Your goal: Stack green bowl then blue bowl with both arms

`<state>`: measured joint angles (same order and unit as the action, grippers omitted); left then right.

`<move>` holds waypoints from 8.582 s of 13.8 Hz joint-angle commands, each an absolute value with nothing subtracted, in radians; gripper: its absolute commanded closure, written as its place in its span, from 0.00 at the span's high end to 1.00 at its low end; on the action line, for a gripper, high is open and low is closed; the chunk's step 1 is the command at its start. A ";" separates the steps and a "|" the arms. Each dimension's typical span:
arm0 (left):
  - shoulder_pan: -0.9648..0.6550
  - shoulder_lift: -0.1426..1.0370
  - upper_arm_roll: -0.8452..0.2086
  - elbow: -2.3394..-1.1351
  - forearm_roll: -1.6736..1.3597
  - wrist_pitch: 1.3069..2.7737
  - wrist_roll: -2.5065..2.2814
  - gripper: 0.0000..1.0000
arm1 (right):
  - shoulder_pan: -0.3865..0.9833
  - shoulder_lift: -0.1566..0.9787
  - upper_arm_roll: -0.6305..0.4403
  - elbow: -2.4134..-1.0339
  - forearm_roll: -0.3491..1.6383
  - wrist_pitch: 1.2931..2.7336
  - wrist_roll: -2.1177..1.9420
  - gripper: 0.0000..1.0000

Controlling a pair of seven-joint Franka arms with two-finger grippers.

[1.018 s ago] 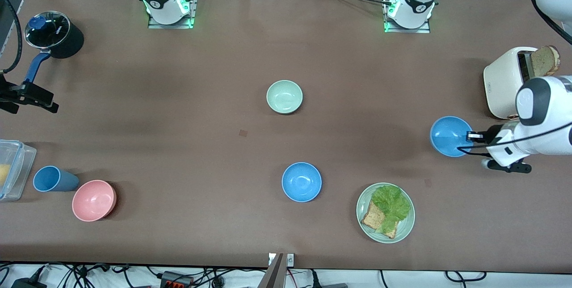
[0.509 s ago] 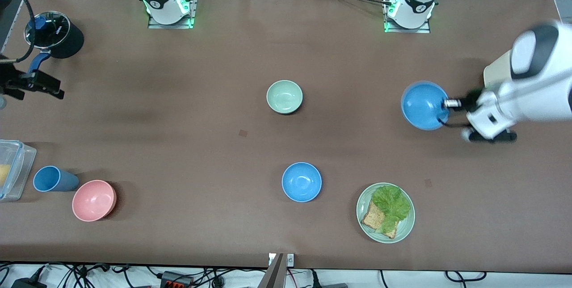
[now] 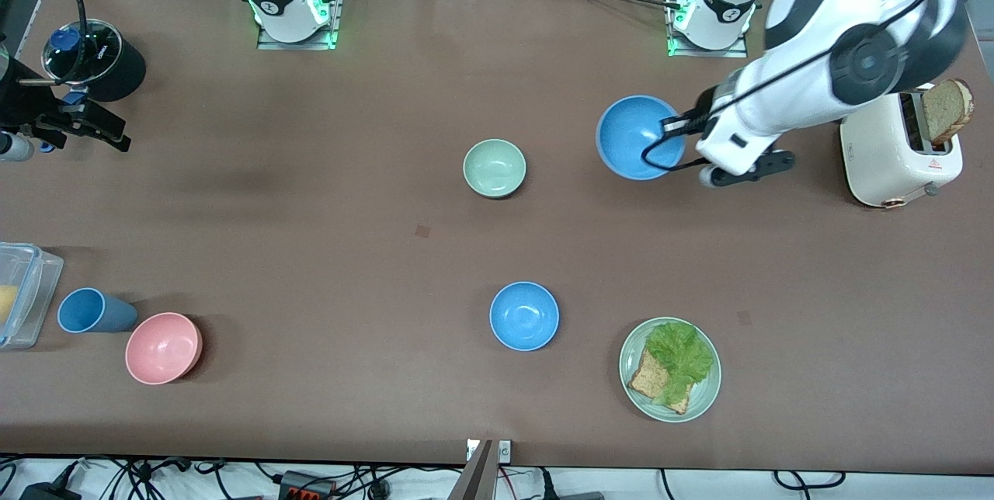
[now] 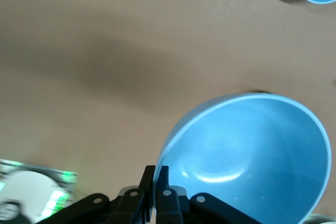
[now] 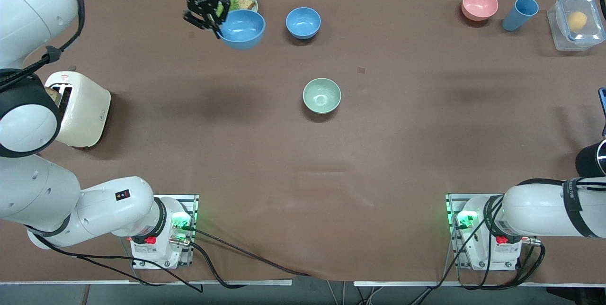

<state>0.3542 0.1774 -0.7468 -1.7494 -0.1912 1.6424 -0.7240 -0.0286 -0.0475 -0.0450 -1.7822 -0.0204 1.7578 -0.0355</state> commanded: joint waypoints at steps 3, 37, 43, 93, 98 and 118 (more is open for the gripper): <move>0.316 0.248 -0.859 -1.925 -0.227 1.978 -1.058 0.00 | -0.021 -0.041 -0.048 -1.715 -0.032 1.724 -0.029 1.00; -0.084 0.509 -0.709 -2.056 -0.149 2.563 -1.299 0.05 | -0.018 0.003 -0.044 -1.658 -0.026 1.655 -0.038 1.00; -0.101 0.512 -0.706 -2.056 -0.149 2.565 -1.299 0.05 | -0.017 0.002 -0.044 -1.658 -0.026 1.647 -0.038 1.00; 0.107 0.028 -0.127 -1.646 0.035 1.623 0.034 1.00 | 0.002 -0.003 -0.048 -1.654 -0.038 1.666 -0.038 1.00; 0.107 0.035 -0.129 -1.637 0.031 1.628 0.028 1.00 | 0.003 0.000 -0.046 -1.654 -0.037 1.666 -0.037 1.00; 0.112 0.048 -0.127 -1.634 0.031 1.623 0.012 1.00 | 0.003 0.002 -0.046 -1.654 -0.037 1.666 -0.037 1.00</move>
